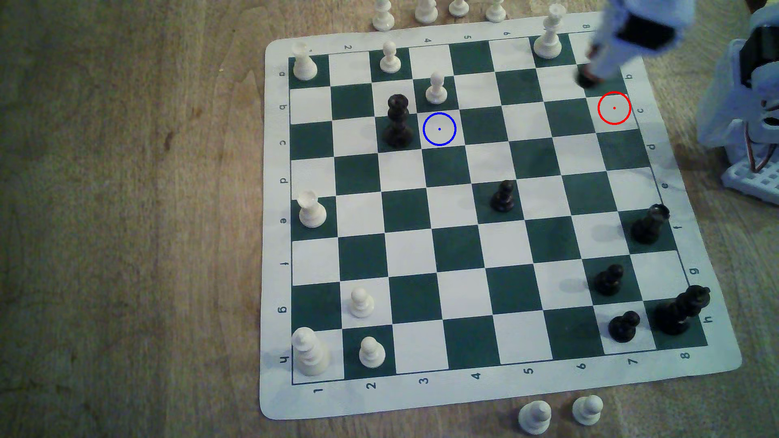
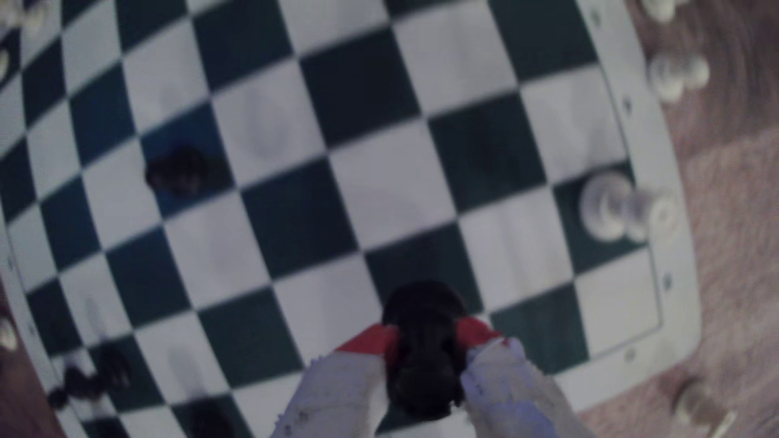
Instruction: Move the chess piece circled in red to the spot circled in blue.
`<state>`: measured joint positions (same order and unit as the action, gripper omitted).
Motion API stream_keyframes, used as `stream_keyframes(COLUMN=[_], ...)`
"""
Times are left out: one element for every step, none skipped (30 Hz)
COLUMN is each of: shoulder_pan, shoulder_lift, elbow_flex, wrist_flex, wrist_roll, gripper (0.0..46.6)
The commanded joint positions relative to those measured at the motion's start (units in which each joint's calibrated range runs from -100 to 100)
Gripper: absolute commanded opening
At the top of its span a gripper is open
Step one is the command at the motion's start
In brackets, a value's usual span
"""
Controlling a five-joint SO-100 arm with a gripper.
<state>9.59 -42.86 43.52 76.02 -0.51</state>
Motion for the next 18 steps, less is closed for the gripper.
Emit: stream_keyframes(shoulder_pan=[-0.71,-0.55,-0.40,-0.32,-0.32,-0.40,-0.55,-0.63,-0.63,-0.63,-0.63,-0.63,-0.63,-0.63,-0.71,-1.02,-1.26,-1.49], shoulder_lift=[12.04,14.33,17.48,19.00,20.36,21.72,22.99,25.96,27.66,29.11,30.55,32.76,33.86,34.79,35.73,37.76,38.70,39.80], elbow_flex=[-13.42,-14.41,-14.50,-14.23,-14.05,-13.96,-14.14,-15.41,-16.41,-17.68,-19.13,-21.67,-23.12,-24.30,-25.38,-27.56,-28.65,-29.64], wrist_flex=[-3.70,-5.66,-11.56,-15.25,-18.03,-20.57,-22.04,-23.93,-24.42,-24.42,-24.42,-24.34,-24.17,-24.09,-24.09,-24.09,-24.09,-24.09], wrist_roll=[-0.34,-0.39,-0.78,-0.78,-0.78,-0.78,-0.78,-0.68,-0.68,-0.68,-0.78,-0.83,-0.88,-0.98,-1.07,-1.32,-1.47,-1.66], gripper=[0.3,0.3,0.5,0.9,1.2,1.5,1.6,1.7,1.7,1.6,1.5,1.3,1.2,1.2,1.2,1.4,1.5,1.5])
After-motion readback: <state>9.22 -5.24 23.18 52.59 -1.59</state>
